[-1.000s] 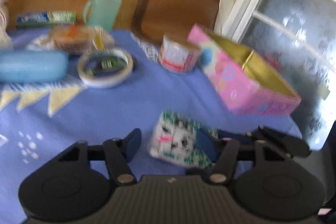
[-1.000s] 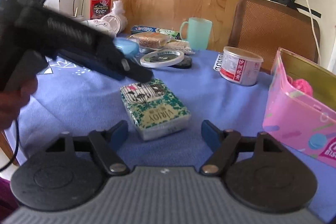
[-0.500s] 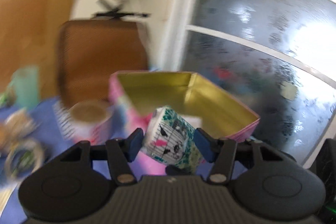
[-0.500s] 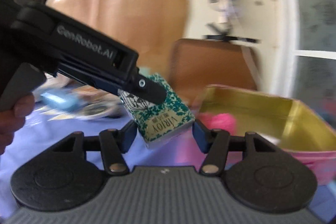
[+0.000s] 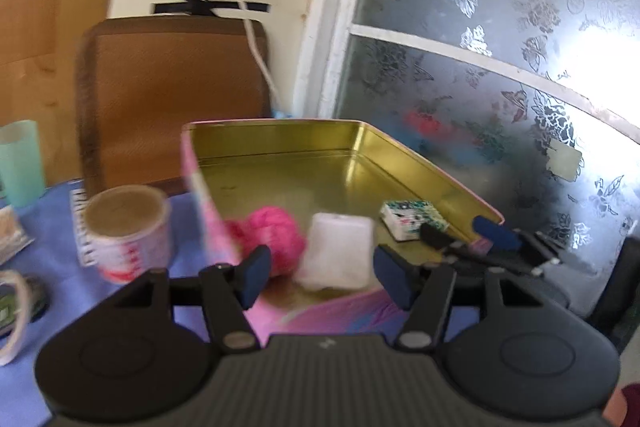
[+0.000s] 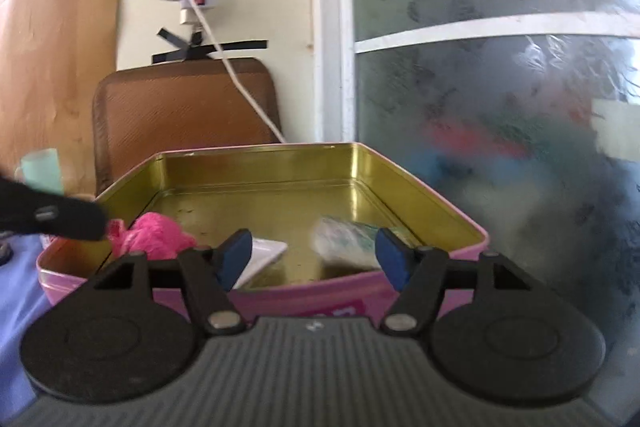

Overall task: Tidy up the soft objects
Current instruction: 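Grasp the roll of clear tape by its rim with the left gripper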

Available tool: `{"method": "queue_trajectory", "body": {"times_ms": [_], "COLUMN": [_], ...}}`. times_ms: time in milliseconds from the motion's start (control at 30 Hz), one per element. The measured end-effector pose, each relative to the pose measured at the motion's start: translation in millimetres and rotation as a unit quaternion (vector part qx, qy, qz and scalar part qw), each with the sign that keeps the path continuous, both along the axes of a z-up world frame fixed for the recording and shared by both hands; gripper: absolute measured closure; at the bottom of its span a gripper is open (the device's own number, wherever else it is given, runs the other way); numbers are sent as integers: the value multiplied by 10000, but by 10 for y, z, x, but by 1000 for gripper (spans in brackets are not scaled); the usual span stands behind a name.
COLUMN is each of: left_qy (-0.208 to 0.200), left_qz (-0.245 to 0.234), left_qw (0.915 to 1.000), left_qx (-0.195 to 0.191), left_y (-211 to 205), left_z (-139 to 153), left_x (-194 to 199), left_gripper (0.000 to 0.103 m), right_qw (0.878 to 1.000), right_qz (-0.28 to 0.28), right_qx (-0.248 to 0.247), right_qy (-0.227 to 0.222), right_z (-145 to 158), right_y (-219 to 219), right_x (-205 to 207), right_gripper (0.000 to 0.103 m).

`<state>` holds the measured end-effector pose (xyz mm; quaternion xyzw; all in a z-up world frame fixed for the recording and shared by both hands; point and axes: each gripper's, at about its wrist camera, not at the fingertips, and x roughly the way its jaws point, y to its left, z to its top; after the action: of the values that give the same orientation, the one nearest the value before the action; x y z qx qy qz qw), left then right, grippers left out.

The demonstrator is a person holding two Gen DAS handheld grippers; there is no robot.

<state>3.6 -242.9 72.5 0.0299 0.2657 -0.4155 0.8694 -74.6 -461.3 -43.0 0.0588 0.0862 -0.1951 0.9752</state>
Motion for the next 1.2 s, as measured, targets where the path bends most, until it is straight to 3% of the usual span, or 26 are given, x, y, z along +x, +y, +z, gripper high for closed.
{"method": "queue_trajectory", "body": {"times_ms": [100, 300, 367, 467, 567, 600, 667, 800, 1000, 1067, 1200], "left_qy": [-113, 126, 191, 267, 349, 567, 696, 652, 662, 689, 718], "left_qz": [253, 1211, 1683, 2473, 3020, 3113, 3186, 3195, 3151, 3134, 3103], "left_qw": [9996, 9925, 9853, 9676, 9519, 9484, 9451, 9452, 9464, 9466, 9472], "left_qx": [-18, 94, 212, 422, 373, 190, -213, -180, -242, -313, -377], "left_y": [404, 1299, 1604, 2050, 2423, 2534, 2662, 2649, 2660, 2680, 2689], "left_z": [-28, -243, -338, -468, -577, -614, -616, -620, -621, -627, -627], "left_x": [-49, 25, 93, 208, 292, 339, 365, 358, 345, 337, 334], "left_gripper": [43, 43, 43, 43, 43, 44, 42, 42, 42, 42, 40], "right_qw": [9997, 9934, 9873, 9725, 9525, 9454, 9360, 9185, 9142, 9127, 9125], "right_qz": [129, 1010, 1494, 2317, 3029, 3228, 3450, 3744, 3564, 3533, 3553], "right_qx": [33, -29, -54, -26, 89, 116, 137, 471, 860, 1057, 1067], "right_qy": [-223, -547, -528, -224, 288, 445, 690, 1183, 1727, 1759, 1724], "right_z": [16, 166, 196, 186, 146, 131, 124, 145, 75, 34, 41], "right_y": [55, 431, 634, 963, 1302, 1420, 1635, 2010, 2295, 2259, 2126], "right_x": [-93, -105, -105, -9, 206, 306, 511, 1013, 1523, 1518, 1246], "right_gripper": [34, 55, 57, 62, 68, 69, 69, 68, 68, 76, 81]}}
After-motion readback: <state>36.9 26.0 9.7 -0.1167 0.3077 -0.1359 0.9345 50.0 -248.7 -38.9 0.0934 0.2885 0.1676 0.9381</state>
